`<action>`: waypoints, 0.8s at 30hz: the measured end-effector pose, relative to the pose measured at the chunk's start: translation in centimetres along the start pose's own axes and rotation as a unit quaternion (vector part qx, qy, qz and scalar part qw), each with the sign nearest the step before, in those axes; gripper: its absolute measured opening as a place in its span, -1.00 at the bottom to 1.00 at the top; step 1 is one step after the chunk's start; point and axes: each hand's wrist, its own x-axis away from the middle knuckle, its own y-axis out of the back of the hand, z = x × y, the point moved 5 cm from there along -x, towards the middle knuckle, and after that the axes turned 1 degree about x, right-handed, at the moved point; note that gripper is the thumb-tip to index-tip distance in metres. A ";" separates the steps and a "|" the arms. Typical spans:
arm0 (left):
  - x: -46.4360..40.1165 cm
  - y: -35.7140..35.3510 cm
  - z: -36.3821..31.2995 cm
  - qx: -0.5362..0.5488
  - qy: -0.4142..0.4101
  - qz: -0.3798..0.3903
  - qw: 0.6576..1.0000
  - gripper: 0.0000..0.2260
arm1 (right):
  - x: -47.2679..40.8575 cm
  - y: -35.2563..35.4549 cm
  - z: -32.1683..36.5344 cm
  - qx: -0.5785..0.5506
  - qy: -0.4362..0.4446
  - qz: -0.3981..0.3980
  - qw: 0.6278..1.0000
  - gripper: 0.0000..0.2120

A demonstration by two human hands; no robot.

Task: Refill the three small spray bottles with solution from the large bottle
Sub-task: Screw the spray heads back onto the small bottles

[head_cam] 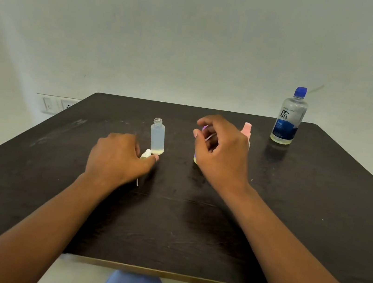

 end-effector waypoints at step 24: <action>2.0 1.2 -3.6 0.183 -0.310 -0.174 0.917 -0.76 | 1.1 -2.8 -0.9 -0.322 -0.220 0.184 0.902 -0.89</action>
